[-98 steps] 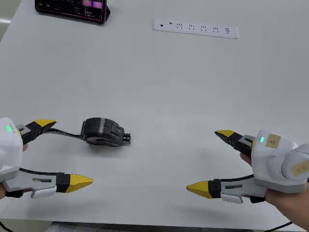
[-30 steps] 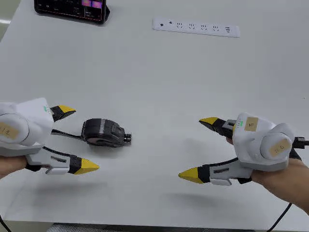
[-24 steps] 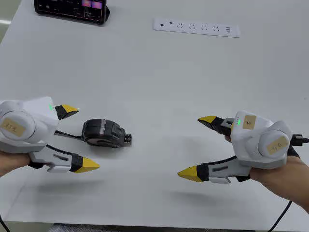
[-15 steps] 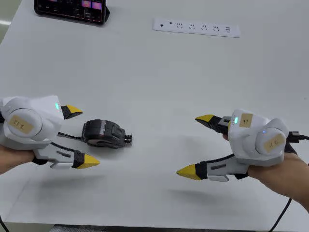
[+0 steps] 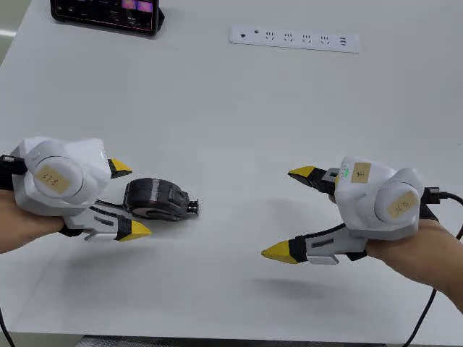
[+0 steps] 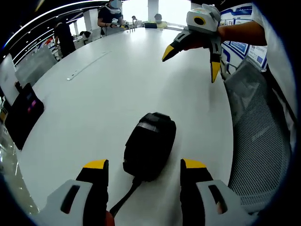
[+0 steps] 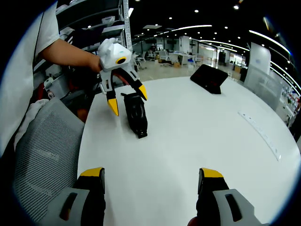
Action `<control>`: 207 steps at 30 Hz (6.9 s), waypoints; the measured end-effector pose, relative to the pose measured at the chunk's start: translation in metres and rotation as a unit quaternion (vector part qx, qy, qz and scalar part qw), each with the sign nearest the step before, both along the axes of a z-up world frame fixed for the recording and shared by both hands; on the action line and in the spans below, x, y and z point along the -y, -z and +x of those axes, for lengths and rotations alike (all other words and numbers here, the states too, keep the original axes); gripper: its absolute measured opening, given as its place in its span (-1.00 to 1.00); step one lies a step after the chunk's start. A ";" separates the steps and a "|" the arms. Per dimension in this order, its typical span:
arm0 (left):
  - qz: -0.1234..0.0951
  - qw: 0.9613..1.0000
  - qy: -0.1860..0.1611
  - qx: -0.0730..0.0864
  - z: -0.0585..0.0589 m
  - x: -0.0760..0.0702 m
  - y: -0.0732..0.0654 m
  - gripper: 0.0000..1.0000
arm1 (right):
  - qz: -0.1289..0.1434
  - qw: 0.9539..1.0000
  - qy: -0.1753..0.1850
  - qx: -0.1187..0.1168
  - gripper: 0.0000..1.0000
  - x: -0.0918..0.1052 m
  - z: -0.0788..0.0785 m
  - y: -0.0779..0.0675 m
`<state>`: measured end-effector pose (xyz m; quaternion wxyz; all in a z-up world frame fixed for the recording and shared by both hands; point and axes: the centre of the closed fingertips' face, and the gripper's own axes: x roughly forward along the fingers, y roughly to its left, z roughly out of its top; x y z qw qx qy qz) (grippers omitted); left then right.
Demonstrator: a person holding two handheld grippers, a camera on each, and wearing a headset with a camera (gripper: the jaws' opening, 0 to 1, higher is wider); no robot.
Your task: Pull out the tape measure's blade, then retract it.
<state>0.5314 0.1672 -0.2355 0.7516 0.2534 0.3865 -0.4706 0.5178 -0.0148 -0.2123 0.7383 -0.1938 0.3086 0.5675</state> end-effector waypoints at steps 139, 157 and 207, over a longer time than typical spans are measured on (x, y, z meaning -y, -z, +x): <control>0.036 0.997 0.044 -0.045 0.002 0.006 0.012 -0.41 | 0.060 0.989 -0.131 -0.023 -0.59 -0.114 0.010 0.049; 0.037 0.997 0.046 -0.045 0.001 0.006 0.013 -0.41 | 0.064 0.989 -0.135 -0.018 -0.74 -0.120 0.009 0.053; 0.044 0.997 0.058 -0.039 0.002 0.006 0.013 -0.43 | 0.053 0.989 -0.141 0.005 -0.80 -0.106 0.008 0.052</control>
